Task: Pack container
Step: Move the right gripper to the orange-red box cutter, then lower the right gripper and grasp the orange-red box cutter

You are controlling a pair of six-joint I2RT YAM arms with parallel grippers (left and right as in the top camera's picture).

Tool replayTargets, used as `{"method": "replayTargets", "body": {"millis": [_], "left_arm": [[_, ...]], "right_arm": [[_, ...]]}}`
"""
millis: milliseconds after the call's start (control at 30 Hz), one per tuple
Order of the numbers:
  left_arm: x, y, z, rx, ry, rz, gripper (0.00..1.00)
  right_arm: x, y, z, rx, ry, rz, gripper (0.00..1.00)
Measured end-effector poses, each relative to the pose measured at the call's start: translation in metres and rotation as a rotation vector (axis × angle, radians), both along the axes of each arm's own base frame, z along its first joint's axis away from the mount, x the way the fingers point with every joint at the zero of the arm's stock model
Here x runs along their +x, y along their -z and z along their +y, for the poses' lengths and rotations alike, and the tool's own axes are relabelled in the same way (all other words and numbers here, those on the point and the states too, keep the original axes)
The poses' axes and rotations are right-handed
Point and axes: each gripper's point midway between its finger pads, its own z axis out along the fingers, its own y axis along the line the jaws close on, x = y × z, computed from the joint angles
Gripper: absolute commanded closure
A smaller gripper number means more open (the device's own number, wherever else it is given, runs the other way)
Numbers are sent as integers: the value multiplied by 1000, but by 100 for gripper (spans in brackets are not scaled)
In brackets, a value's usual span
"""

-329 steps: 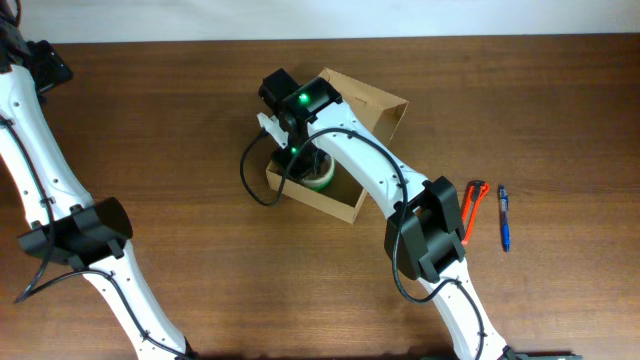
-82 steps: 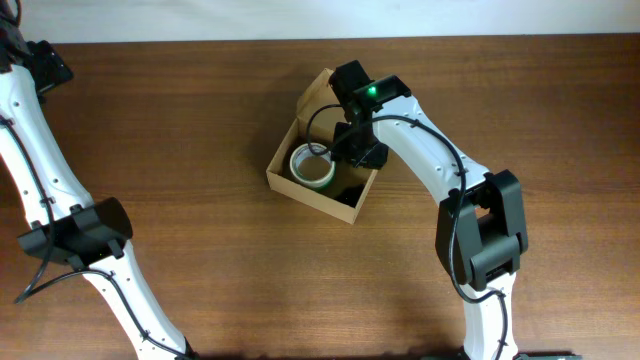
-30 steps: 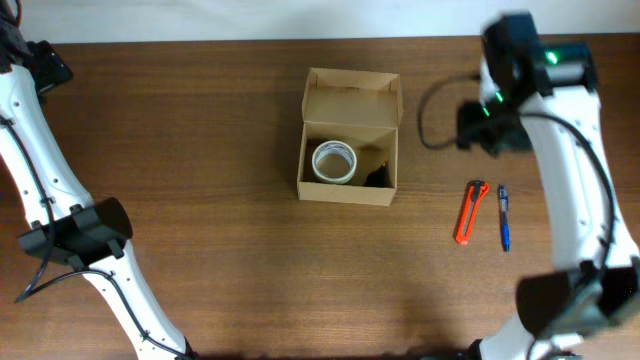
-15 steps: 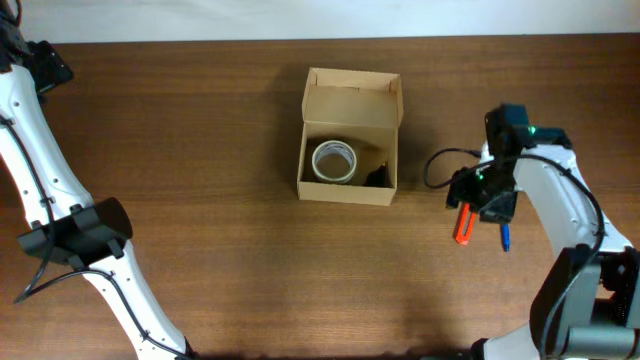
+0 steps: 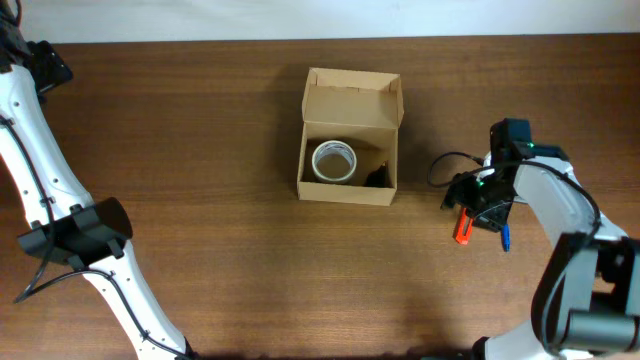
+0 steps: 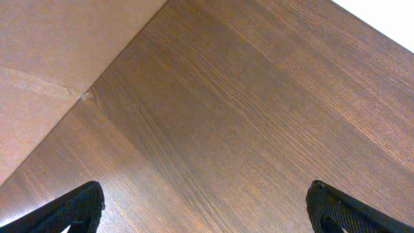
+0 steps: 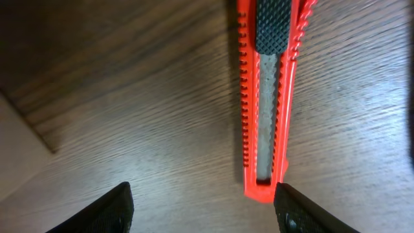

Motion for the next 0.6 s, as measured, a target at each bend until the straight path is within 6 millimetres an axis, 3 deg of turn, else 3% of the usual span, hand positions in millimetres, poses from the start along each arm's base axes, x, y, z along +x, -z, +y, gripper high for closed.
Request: {"method": "replayTargets", "body": {"millis": [200,600], "left_arm": [[0,0,0,0,0,0,0],[0,0,0,0,0,0,0]], "right_arm": [[-5,18,-8,14,-6,53,29],[2,23,-20,-8,-42,18,29]]}}
